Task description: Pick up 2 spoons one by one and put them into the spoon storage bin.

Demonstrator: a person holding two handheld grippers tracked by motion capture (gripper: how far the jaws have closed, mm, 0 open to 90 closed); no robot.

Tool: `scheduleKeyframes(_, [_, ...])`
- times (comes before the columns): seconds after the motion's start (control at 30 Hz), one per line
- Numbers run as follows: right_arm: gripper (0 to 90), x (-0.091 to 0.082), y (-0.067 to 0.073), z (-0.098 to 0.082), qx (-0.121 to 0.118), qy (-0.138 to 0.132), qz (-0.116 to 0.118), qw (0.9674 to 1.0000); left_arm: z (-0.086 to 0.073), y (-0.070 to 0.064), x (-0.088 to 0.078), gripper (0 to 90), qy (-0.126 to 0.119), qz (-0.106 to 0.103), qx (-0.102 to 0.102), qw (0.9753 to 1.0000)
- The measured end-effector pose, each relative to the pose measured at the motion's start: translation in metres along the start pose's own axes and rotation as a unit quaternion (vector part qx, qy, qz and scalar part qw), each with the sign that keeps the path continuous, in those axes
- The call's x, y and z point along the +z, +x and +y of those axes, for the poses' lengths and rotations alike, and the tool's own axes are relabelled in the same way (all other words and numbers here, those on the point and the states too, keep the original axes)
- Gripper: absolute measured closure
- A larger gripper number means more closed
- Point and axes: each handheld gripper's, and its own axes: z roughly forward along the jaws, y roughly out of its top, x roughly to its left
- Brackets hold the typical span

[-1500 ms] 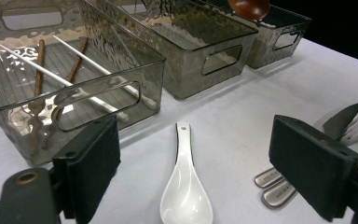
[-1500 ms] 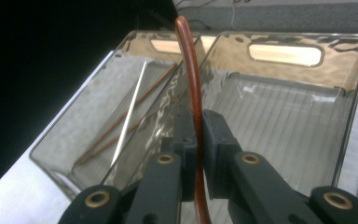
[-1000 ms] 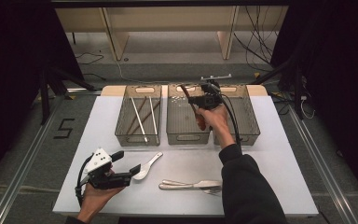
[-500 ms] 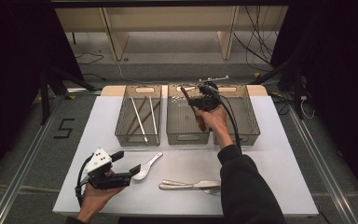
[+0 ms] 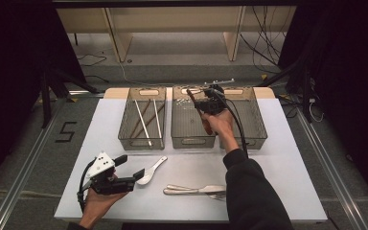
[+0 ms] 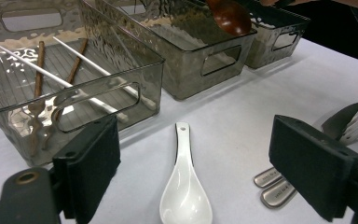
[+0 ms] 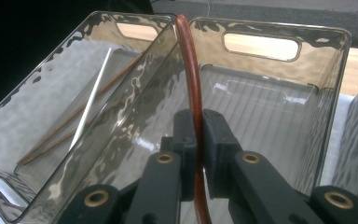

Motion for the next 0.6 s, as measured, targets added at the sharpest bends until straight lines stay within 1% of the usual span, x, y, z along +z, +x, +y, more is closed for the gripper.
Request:
scheduleKeyframes(0.23, [83.7,0.0012,-0.0021,-0.0007,0.000,0.005,-0.009,0.9999,0.0000,0.0000,0.0001,15.9,0.000,0.000,0.000,1.0000])
scheduleKeyframes(0.33, [78.9,0.0015,-0.0027,-0.0009,0.005,0.005,-0.009,0.9999,0.0000,0.0000,-0.0001,15.9,0.000,0.000,0.000,1.0000])
scheduleKeyframes(0.4, [72.3,0.0012,-0.0030,-0.0010,0.006,0.006,-0.005,0.9999,0.0000,0.0001,-0.0001,15.9,0.000,0.000,-0.001,1.0000])
scheduleKeyframes(0.5, [67.8,-0.0001,-0.0024,-0.0012,0.004,0.009,0.005,0.9999,0.0000,0.0000,0.0000,15.9,0.000,0.000,0.000,1.0000])
scheduleKeyframes(0.6, [59.4,-0.0033,-0.0002,-0.0009,0.004,0.012,0.016,0.9998,0.0000,0.0002,0.0000,15.9,0.001,0.000,0.001,1.0000])
